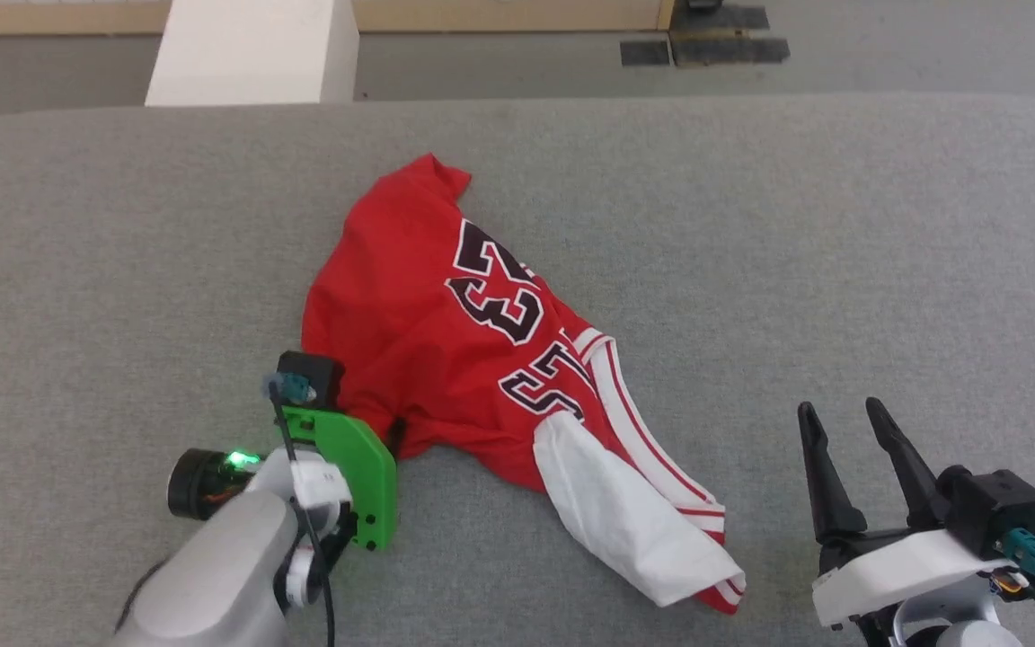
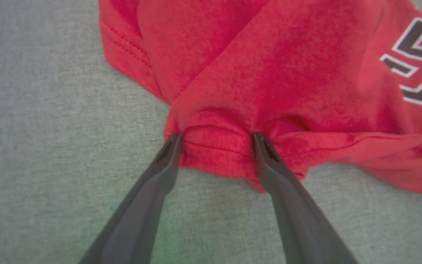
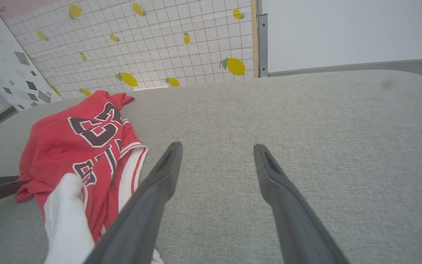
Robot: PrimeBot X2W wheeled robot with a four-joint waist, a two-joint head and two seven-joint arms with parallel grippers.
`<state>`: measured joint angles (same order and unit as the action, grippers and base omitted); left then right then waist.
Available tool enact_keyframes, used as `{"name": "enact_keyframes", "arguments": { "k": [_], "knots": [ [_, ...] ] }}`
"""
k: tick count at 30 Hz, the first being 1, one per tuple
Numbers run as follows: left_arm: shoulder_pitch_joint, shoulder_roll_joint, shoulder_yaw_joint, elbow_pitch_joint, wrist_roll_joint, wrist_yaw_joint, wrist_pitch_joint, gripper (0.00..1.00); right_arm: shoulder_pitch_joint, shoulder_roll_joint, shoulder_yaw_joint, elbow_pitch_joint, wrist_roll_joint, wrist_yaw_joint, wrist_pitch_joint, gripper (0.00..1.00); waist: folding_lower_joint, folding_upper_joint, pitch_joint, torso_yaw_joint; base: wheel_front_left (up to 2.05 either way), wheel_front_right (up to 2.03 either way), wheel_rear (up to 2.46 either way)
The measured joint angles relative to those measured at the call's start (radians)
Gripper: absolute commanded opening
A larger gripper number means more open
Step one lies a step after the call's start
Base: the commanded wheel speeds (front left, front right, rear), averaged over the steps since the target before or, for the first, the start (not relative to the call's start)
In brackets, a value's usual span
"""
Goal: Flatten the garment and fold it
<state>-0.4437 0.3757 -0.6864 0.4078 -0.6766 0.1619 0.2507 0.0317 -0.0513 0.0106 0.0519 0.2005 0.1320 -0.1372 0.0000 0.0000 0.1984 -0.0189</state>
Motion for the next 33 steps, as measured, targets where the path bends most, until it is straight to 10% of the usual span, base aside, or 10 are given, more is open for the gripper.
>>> {"name": "enact_keyframes", "arguments": {
  "k": [1, 7, 22, 23, 24, 33],
  "knots": [
    [-0.007, 0.004, -0.003, 0.001, -0.01, -0.015, 0.026, 0.0, -0.002, 0.0, 0.0, 0.001, 0.0, 0.0, -0.001, 1.0, 0.0, 0.0, 0.007, -0.002, 0.0, 0.0, 0.0],
    [-0.011, 0.034, 0.035, -0.018, -0.038, -0.032, -0.018, 0.0, -0.005, 0.0, -0.005, 0.018, 0.0, 0.0, -0.008, 1.0, 0.0, 0.0, 0.018, -0.007, 0.0, 0.0, 0.0],
    [0.082, 0.189, 0.246, -0.023, -0.059, 0.113, -0.242, 0.0, -0.006, 0.0, -0.006, 0.066, 0.001, 0.0, -0.008, 1.0, 0.0, 0.0, -0.052, 0.041, 0.0, 0.0, 0.0],
    [0.089, 0.187, 0.249, -0.015, -0.06, 0.121, -0.257, 0.24, -0.006, 0.0, -0.006, 0.069, 0.0, 0.0, -0.004, 1.0, 0.0, 0.0, -0.054, 0.045, 0.0, 0.0, 0.0],
    [0.093, 0.186, 0.252, -0.011, -0.058, 0.127, -0.275, 1.0, -0.006, 0.0, -0.006, 0.072, 0.0, 0.0, -0.004, 1.0, 0.0, 0.0, -0.056, 0.047, 0.0, 0.0, 0.0],
    [0.126, 0.117, 0.262, -0.104, -0.008, 0.066, -0.5, 1.0, -0.006, 0.0, -0.015, 0.061, -0.016, 0.0, 0.023, 1.0, 0.0, 0.0, -0.088, 0.081, 0.0, 0.0, 0.0]
  ]
}}
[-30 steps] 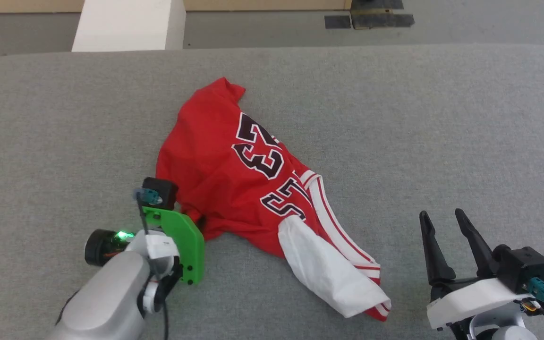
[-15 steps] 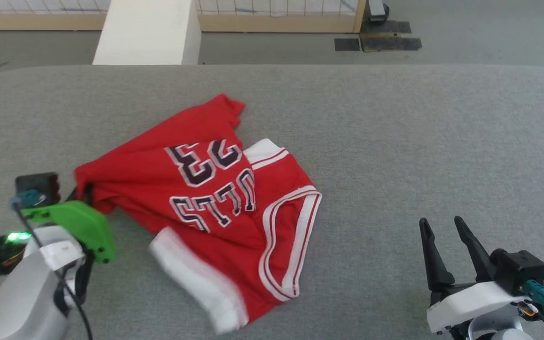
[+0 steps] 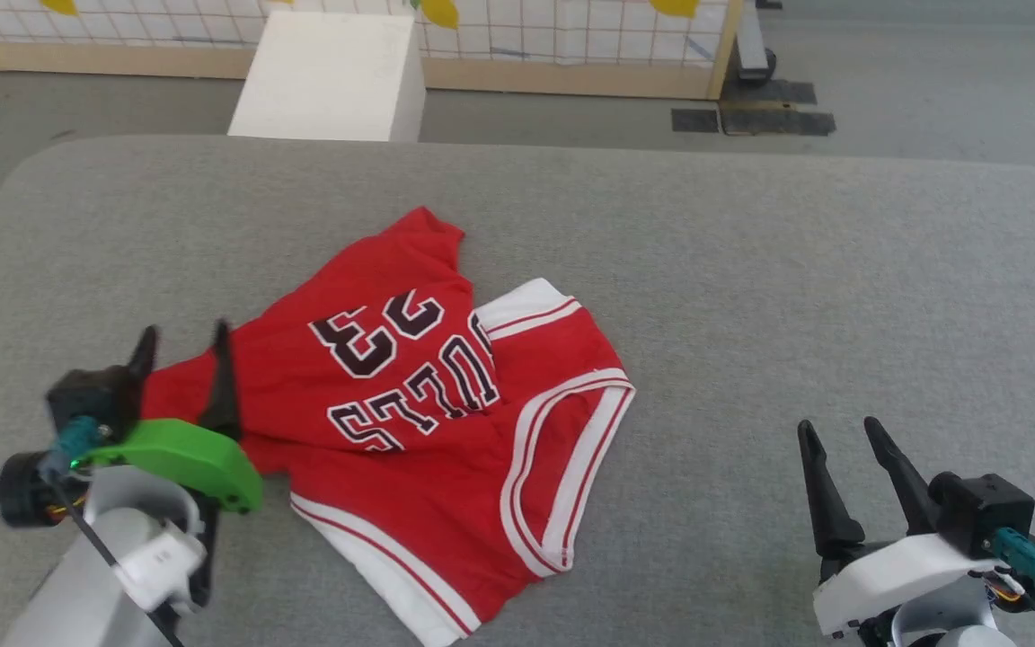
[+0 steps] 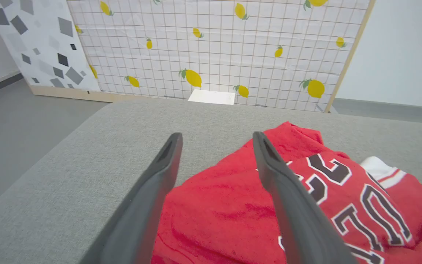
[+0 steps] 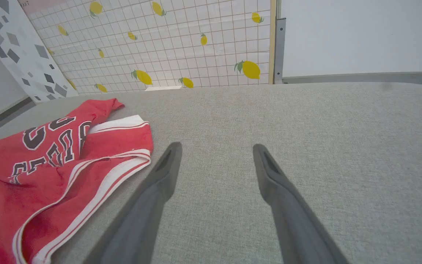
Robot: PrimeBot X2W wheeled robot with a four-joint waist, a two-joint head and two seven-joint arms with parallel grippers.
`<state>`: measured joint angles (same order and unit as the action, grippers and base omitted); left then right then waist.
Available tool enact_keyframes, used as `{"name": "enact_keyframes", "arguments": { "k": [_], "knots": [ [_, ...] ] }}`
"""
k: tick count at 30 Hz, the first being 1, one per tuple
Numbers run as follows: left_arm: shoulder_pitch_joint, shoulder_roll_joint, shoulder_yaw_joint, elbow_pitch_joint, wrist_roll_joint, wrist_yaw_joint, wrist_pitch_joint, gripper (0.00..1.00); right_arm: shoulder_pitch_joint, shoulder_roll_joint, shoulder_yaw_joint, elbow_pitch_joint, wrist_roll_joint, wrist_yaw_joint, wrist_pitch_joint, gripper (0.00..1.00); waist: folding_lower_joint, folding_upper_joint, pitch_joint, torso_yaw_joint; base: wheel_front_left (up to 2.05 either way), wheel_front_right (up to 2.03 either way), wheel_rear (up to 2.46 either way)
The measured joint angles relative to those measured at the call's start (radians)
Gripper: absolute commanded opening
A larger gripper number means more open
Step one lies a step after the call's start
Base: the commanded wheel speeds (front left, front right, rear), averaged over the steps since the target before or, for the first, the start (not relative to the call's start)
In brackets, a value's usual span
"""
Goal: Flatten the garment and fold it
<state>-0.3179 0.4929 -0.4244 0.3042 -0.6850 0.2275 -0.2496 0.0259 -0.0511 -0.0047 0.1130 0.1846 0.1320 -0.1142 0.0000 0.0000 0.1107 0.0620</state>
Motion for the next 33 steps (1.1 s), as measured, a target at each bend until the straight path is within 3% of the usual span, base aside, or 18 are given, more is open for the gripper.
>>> {"name": "enact_keyframes", "arguments": {
  "k": [7, 17, 25, 33],
  "knots": [
    [0.118, -0.106, 0.065, -0.226, 0.22, -0.053, -0.008, 1.0, -0.029, -0.017, 0.05, -0.031, -0.017, 0.0, 0.103, 1.0, 0.0, 0.0, -0.015, 0.049, 0.0, 0.0, 0.0],
    [0.236, -0.269, 0.076, -0.276, 0.361, -0.175, -0.008, 1.0, -0.339, -0.201, 0.264, 0.033, 0.169, 0.0, 0.506, 1.0, 0.0, 0.0, 0.027, 0.141, 0.0, 0.0, 0.0],
    [0.232, -0.358, 0.112, -0.244, 0.416, -0.258, -0.008, 1.0, -0.661, -0.261, 0.384, 0.277, 0.267, 0.0, 0.793, 1.0, 0.0001, 0.0, 0.096, 0.228, 0.0, 0.0, 0.0],
    [0.211, -0.413, 0.132, -0.217, 0.435, -0.303, -0.008, 1.0, -0.834, -0.3, 0.49, 0.524, 0.236, 0.0, 0.85, 1.0, 0.0, 0.0, 0.151, 0.329, 0.0, 0.0, 0.0]
  ]
}}
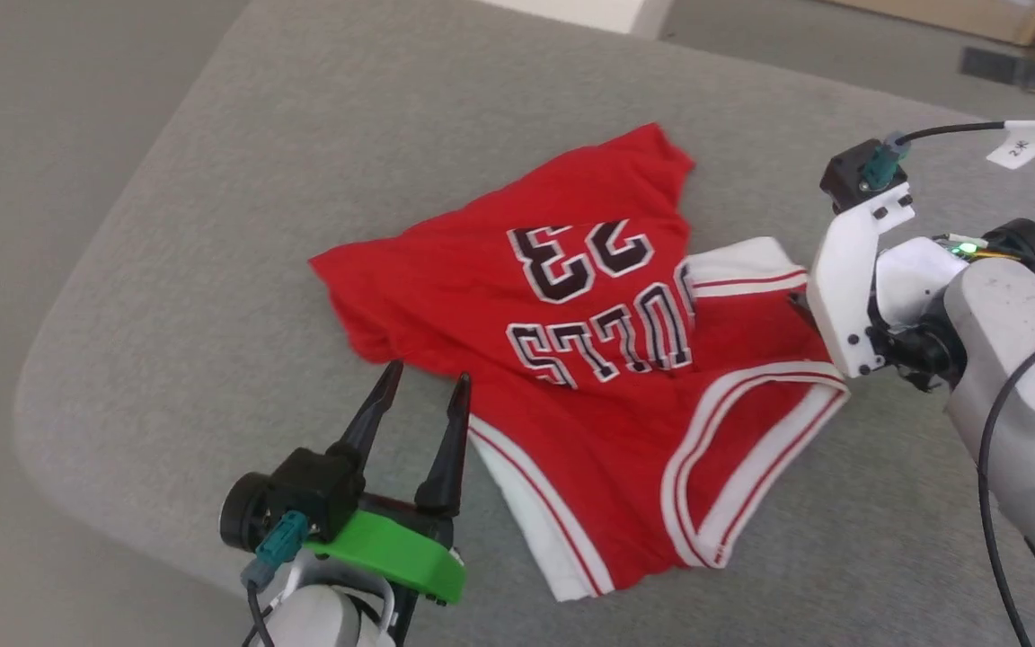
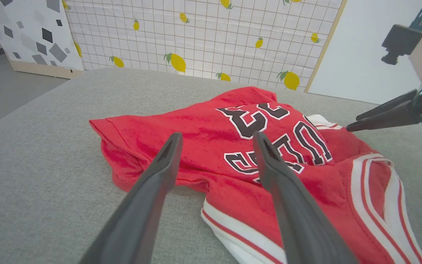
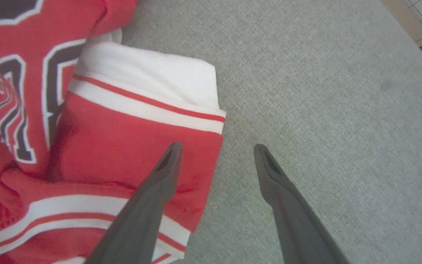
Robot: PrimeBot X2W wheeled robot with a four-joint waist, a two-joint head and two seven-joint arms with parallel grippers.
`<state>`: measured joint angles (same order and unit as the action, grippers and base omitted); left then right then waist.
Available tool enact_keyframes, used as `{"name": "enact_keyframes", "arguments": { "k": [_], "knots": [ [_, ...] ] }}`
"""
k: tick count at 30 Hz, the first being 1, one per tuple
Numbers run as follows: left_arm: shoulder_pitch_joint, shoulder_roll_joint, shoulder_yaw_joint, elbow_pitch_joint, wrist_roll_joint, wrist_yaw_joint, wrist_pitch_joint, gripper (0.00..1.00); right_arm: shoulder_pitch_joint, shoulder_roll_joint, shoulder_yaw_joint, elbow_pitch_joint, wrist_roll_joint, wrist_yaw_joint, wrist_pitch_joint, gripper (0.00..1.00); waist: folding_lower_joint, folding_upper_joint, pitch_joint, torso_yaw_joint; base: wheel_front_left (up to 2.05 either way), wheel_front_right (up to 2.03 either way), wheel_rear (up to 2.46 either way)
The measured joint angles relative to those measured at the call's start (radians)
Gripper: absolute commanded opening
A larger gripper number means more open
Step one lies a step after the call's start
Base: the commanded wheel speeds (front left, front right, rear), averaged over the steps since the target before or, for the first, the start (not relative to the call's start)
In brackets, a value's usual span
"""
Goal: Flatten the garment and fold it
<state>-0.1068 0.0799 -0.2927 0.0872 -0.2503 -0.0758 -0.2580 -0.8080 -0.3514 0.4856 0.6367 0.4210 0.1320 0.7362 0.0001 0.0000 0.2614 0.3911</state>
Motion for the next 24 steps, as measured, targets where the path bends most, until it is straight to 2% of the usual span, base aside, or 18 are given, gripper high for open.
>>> {"name": "enact_keyframes", "arguments": {
  "k": [8, 9, 10, 17, 24],
  "knots": [
    [-0.002, -0.016, 0.025, 0.009, 0.018, -0.013, 0.0, 1.0, -0.041, -0.001, 0.101, 0.114, 0.026, 0.0, -0.029, 1.0, 0.0, 0.0, 0.033, 0.065, 0.0, 0.0, 0.0],
    [-0.002, -0.017, 0.028, 0.011, 0.021, -0.015, 0.0, 1.0, -0.046, -0.003, 0.114, 0.119, 0.036, 0.0, -0.033, 0.45, 0.0, 0.0, 0.036, 0.066, 0.0, 0.0, 0.0],
    [-0.002, -0.017, 0.032, 0.014, 0.022, -0.017, 0.0, 1.0, -0.051, -0.006, 0.126, 0.122, 0.047, 0.0, -0.04, 0.0, 0.0, 0.0, 0.036, 0.065, 0.0, 0.0, 0.0],
    [-0.002, -0.022, 0.058, 0.022, 0.032, -0.022, 0.0, 1.0, -0.058, -0.004, 0.168, 0.154, 0.097, 0.001, -0.135, 0.0, -0.0001, 0.0, 0.021, 0.031, 0.0, 0.0, 0.0],
    [0.01, -0.024, 0.084, 0.033, 0.042, -0.029, 0.0, 1.0, -0.057, -0.059, 0.112, 0.193, 0.11, 0.001, -0.235, 0.0, -0.0001, 0.0, -0.027, -0.027, 0.0, 0.0, 0.0]
  ]
}}
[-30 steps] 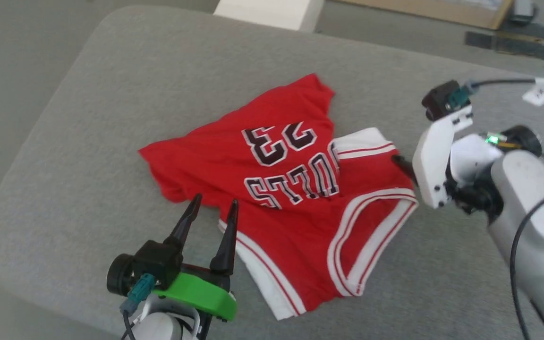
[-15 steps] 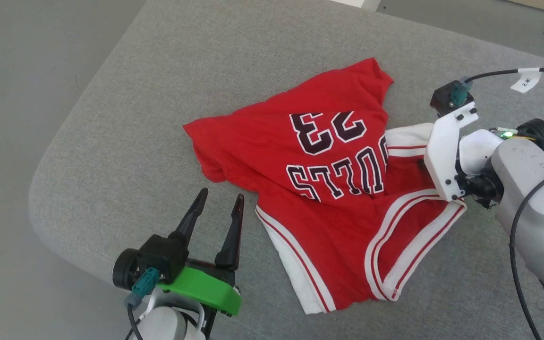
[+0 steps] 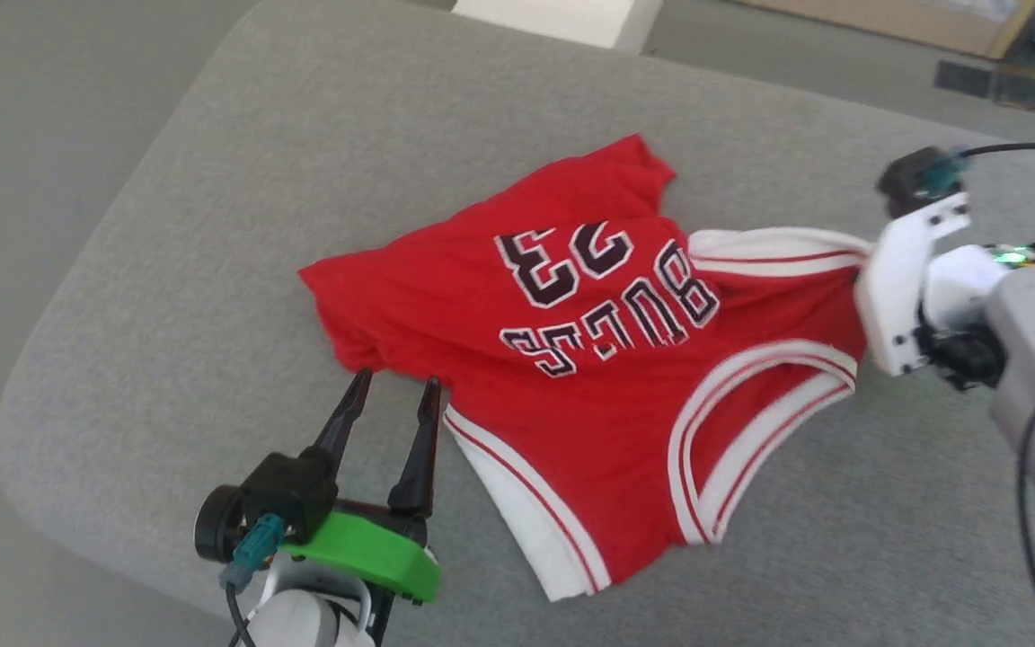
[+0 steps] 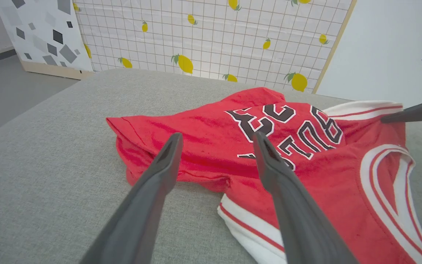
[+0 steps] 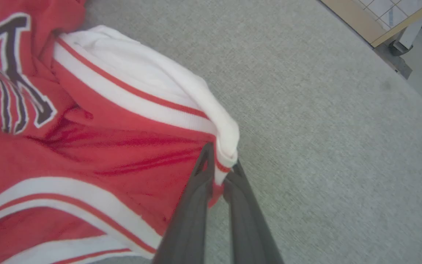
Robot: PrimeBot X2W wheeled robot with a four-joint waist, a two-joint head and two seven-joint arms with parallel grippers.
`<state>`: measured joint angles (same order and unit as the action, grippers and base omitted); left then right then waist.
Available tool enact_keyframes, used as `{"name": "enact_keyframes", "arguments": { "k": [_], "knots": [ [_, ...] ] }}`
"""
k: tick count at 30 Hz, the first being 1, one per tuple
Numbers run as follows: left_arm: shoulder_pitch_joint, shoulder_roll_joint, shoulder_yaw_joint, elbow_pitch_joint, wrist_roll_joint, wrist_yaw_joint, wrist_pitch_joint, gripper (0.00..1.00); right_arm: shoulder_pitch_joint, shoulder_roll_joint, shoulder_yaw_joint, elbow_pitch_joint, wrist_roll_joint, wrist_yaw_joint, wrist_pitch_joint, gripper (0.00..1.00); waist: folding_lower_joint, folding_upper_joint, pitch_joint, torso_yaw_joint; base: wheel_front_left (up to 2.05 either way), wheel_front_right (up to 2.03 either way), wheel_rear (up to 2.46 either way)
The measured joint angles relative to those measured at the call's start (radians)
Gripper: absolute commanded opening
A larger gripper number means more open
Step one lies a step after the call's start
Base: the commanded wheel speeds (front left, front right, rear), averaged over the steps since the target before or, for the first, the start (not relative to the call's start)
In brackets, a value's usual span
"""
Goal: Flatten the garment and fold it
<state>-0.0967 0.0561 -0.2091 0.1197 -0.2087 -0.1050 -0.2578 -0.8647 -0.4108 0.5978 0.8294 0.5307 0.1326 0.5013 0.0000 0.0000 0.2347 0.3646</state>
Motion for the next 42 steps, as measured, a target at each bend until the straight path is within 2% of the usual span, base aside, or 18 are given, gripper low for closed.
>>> {"name": "enact_keyframes", "arguments": {
  "k": [8, 13, 18, 22, 24, 28, 34, 39, 42],
  "knots": [
    [0.04, 0.0, 0.027, 0.012, 0.007, -0.009, 0.0, 1.0, 0.132, -0.096, -0.161, 0.0, -0.032, 0.0, -0.04, 0.0, 0.0, 0.0, -0.06, -0.098, 0.0, 0.0, 0.0],
    [0.053, 0.0, 0.039, 0.017, 0.007, -0.01, 0.0, 1.0, 0.293, -0.136, -0.325, -0.043, -0.1, 0.0, -0.027, 0.0, 0.0, 0.0, -0.091, -0.169, 0.0, 0.0, 0.0],
    [0.055, -0.001, 0.042, 0.017, 0.007, -0.01, 0.0, 1.0, 0.483, -0.105, -0.544, -0.167, -0.192, 0.0, -0.005, 0.0, 0.0, 0.0, -0.114, -0.233, 0.0, 0.0, 0.0],
    [0.055, -0.002, 0.038, 0.02, 0.007, -0.017, 0.0, 1.0, 0.62, -0.004, -0.668, -0.316, -0.262, 0.0, 0.033, 0.0, 0.0, 0.0, -0.124, -0.272, 0.0, 0.0, 0.0],
    [0.054, -0.002, 0.031, 0.026, 0.007, -0.018, 0.0, 1.0, 0.677, 0.058, -0.716, -0.41, -0.293, 0.0, 0.018, 1.0, 0.0, 0.0, -0.127, -0.288, 0.0, 0.0, 0.0],
    [0.054, -0.003, 0.018, 0.039, 0.007, -0.018, 0.0, 1.0, 0.706, 0.141, -0.771, -0.573, -0.338, 0.0, -0.074, 1.0, 0.0, 0.0, -0.129, -0.306, 0.0, 0.0, 0.0],
    [0.053, -0.002, -0.021, 0.08, -0.009, -0.019, 0.007, 1.0, 0.736, 0.186, -0.768, -0.73, -0.368, 0.0, -0.252, 1.0, 0.0, 0.0, -0.136, -0.318, 0.0, 0.0, 0.0],
    [0.052, 0.008, -0.078, 0.089, -0.038, -0.019, 0.143, 1.0, 0.796, 0.218, -0.778, -0.839, -0.456, 0.0, -0.429, 1.0, 0.0, 0.0, -0.133, -0.327, 0.0, 0.0, 0.0],
    [0.048, 0.023, -0.105, 0.073, -0.041, -0.019, 0.295, 1.0, 0.823, 0.288, -0.821, -0.888, -0.481, 0.0, -0.528, 1.0, 0.0, 0.0, -0.125, -0.336, 0.0, 0.0, 0.0]
  ]
}}
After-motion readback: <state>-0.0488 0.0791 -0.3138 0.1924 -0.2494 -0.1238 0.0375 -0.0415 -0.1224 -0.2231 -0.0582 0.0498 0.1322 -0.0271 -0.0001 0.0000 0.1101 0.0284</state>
